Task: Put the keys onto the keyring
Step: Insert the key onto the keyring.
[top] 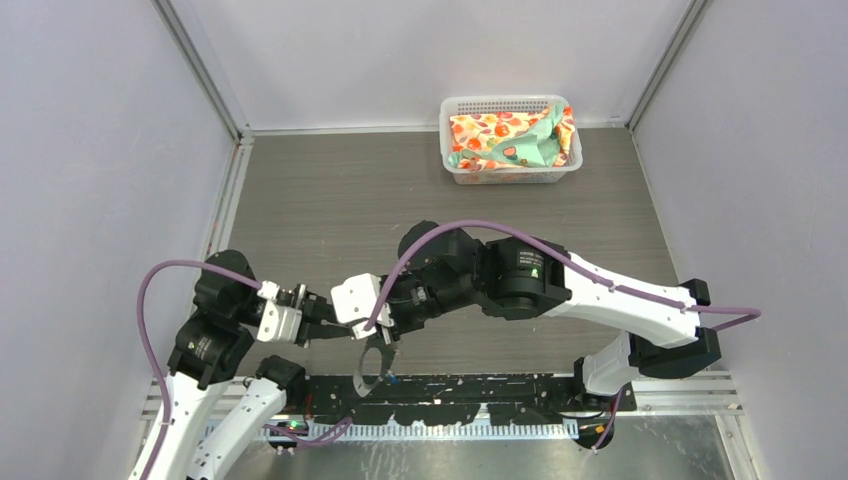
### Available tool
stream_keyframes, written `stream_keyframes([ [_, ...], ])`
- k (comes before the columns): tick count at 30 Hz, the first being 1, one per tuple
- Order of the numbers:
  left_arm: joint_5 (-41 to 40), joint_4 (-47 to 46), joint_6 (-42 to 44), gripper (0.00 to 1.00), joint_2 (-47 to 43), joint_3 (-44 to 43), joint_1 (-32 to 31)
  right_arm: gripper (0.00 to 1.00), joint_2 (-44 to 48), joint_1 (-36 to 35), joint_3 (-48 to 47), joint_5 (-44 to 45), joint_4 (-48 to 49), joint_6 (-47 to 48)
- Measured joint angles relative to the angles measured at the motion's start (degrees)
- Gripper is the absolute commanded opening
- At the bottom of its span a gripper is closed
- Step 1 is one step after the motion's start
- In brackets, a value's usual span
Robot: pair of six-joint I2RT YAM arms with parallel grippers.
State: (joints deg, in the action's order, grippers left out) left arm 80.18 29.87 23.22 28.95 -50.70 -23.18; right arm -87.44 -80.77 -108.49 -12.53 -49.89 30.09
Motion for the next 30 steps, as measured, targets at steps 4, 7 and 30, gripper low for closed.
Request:
stream_keyframes([
  [4, 0.0, 0.0, 0.0, 0.0, -0.1, 0.0, 0.0, 0.36, 0.0, 0.0, 0.0, 0.8, 0.3, -0.6],
  [7, 0.0, 0.1, 0.0, 0.0, -0.3, 0.1, -0.1, 0.4, -0.5, 0.1, 0.0, 2.3, 2.1, -1.0],
  [30, -1.6, 0.8, 1.2, 0.0, -0.8, 0.7, 0.0, 0.45, -2.1, 0.1, -2.2, 4.9, 1.0, -3.5],
])
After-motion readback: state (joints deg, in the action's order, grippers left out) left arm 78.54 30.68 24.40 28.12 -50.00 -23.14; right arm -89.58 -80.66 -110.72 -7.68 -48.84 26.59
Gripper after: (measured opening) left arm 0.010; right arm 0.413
